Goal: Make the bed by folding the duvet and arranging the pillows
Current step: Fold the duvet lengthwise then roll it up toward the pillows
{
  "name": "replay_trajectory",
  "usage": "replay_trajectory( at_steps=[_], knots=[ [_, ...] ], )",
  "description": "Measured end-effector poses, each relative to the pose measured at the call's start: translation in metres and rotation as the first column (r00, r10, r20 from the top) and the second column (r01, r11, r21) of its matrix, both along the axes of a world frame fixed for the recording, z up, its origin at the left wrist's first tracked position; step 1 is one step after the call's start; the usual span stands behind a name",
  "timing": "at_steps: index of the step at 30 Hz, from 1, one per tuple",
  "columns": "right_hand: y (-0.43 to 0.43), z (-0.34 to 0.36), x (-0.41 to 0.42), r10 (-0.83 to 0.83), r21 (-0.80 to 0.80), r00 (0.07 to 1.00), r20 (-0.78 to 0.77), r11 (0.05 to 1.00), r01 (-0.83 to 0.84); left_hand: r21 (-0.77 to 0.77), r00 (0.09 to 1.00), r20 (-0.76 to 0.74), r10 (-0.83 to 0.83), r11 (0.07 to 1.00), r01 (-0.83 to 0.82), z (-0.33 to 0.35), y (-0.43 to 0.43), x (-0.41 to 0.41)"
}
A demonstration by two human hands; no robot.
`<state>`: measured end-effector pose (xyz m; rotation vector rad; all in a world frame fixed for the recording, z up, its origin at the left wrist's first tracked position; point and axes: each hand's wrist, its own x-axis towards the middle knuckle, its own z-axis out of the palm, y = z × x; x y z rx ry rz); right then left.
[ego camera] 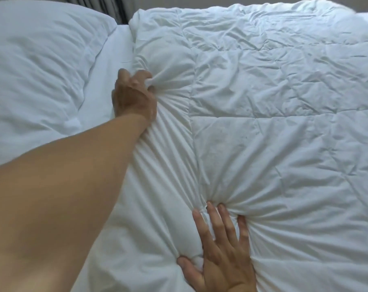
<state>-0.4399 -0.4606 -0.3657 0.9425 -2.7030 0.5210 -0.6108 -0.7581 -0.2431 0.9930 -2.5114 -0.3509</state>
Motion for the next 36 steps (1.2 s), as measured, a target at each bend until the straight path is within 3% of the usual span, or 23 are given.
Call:
replay_trajectory(
  at_steps=[2,4,5,7,9,11,17,22,24,30,36],
  knots=[
    [0.001,0.001,0.002,0.012,0.037,0.999,0.050,0.999,-0.013,-0.051,0.949,0.266,0.169,0.986,-0.161,-0.012,-0.012,0.010],
    [0.003,0.002,0.003,0.015,0.050,0.996,0.083,0.999,-0.019,-0.039,0.837,0.504,0.215,0.973,-0.227,-0.025,-0.008,0.026],
    [0.003,0.003,0.003,0.017,0.058,0.995,0.097,0.998,-0.023,-0.018,0.856,0.493,0.154,0.986,-0.167,-0.028,0.001,0.034],
    [0.004,0.004,0.003,0.016,0.070,0.993,0.117,0.997,-0.024,0.012,0.926,0.360,-0.116,0.993,0.120,-0.025,0.032,0.052],
    [0.004,0.006,0.005,0.021,0.086,0.989,0.144,0.996,-0.034,0.033,0.849,0.379,-0.368,0.922,0.385,-0.028,0.071,0.085],
    [0.005,0.008,0.005,0.020,0.100,0.987,0.156,0.994,-0.036,0.051,0.716,0.533,-0.451,0.862,0.505,-0.046,0.098,0.127],
    [0.002,0.018,0.005,-0.006,0.169,0.971,0.240,0.985,-0.036,0.044,0.658,0.672,-0.341,0.905,0.423,-0.067,0.108,0.130],
    [0.013,0.040,0.009,-0.004,0.292,0.903,0.430,0.947,-0.135,0.271,0.634,0.614,-0.471,0.880,0.391,-0.055,0.133,0.203],
    [0.026,0.047,0.027,-0.027,0.315,0.874,0.485,0.938,-0.146,0.278,0.624,0.623,-0.472,0.879,0.387,-0.055,0.150,0.242],
    [0.078,0.078,0.120,-0.016,0.319,0.822,0.569,0.926,-0.202,0.322,0.634,0.583,-0.507,0.861,0.393,-0.043,0.218,0.355],
    [0.171,0.080,0.300,0.051,0.287,0.863,0.502,0.932,-0.222,0.246,0.699,0.519,-0.492,0.869,0.429,-0.049,0.301,0.530]
  ],
)
